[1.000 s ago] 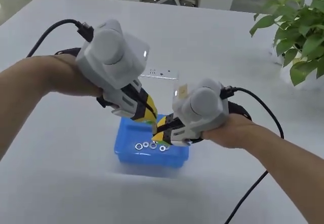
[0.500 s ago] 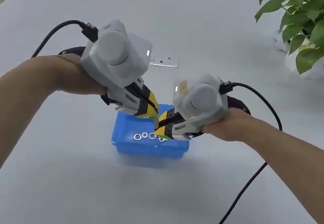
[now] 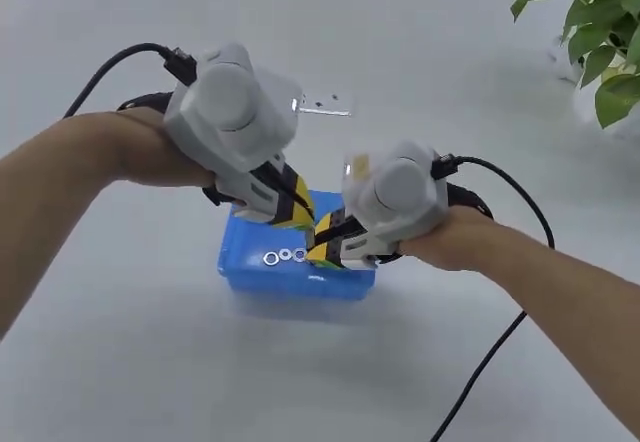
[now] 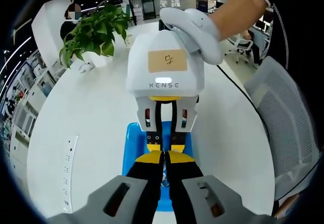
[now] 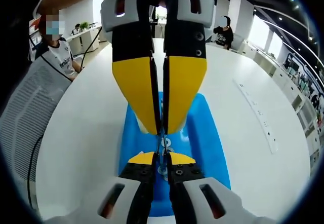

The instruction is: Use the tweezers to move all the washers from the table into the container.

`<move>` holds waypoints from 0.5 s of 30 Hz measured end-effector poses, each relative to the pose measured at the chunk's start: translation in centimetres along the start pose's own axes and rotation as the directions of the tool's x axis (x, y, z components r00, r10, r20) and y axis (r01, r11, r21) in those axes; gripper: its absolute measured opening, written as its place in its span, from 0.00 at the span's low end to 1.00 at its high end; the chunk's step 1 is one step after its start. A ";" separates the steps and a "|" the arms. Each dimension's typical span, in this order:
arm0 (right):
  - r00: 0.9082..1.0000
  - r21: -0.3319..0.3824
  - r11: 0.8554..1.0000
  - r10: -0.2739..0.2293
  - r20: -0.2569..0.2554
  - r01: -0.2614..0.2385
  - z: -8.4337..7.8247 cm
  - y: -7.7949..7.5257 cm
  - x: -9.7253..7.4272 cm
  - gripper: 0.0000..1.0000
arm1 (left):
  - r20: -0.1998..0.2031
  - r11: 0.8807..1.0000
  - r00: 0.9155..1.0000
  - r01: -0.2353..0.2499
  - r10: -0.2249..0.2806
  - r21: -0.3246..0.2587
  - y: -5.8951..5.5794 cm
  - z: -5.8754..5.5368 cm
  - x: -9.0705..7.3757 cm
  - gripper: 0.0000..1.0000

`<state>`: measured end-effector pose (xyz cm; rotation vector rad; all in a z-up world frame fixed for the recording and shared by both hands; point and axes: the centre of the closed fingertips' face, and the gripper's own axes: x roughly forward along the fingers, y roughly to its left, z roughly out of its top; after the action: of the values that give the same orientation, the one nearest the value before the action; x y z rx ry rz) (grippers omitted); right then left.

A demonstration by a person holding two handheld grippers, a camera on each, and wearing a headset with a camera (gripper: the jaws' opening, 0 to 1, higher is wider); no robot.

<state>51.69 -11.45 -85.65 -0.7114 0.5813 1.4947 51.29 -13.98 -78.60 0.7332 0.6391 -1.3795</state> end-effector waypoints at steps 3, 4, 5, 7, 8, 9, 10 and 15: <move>1.000 0.003 1.000 0.000 0.002 0.000 0.0 0.0 0.0 0.10 | 0.003 1.000 1.000 0.000 0.000 -0.002 0.0 0.1 0.0 0.05; 1.000 0.004 1.000 0.001 0.002 -0.001 0.0 0.0 0.0 0.10 | 0.004 1.000 1.000 0.001 -0.001 -0.001 0.0 0.1 0.0 0.06; 1.000 0.002 1.000 -0.001 0.002 0.001 0.0 0.0 0.0 0.10 | 0.003 1.000 1.000 0.000 0.000 0.001 0.0 0.1 0.0 0.06; 1.000 -0.001 1.000 -0.002 0.002 0.002 0.0 0.0 0.0 0.11 | 0.000 1.000 1.000 0.002 -0.002 0.003 0.0 0.0 0.0 0.06; 1.000 -0.002 1.000 -0.003 0.001 0.003 0.0 0.0 0.0 0.11 | -0.003 1.000 1.000 0.002 -0.002 0.005 -0.1 0.0 0.0 0.06; 1.000 -0.005 1.000 -0.003 -0.002 0.003 0.1 0.1 0.0 0.11 | -0.005 1.000 1.000 0.003 -0.003 0.007 -0.1 0.0 0.0 0.06; 1.000 -0.010 1.000 -0.004 -0.005 0.004 0.1 0.1 0.0 0.11 | -0.006 1.000 1.000 0.003 -0.003 0.009 -0.1 0.0 0.0 0.06; 1.000 -0.015 1.000 -0.007 -0.005 0.007 0.3 0.1 -0.2 0.11 | -0.012 1.000 1.000 0.000 0.000 0.014 -0.2 -0.1 -0.3 0.06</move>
<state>51.62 -11.41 -85.34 -0.7288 0.5715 1.4921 51.10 -13.78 -78.45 0.7536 0.6394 -1.3822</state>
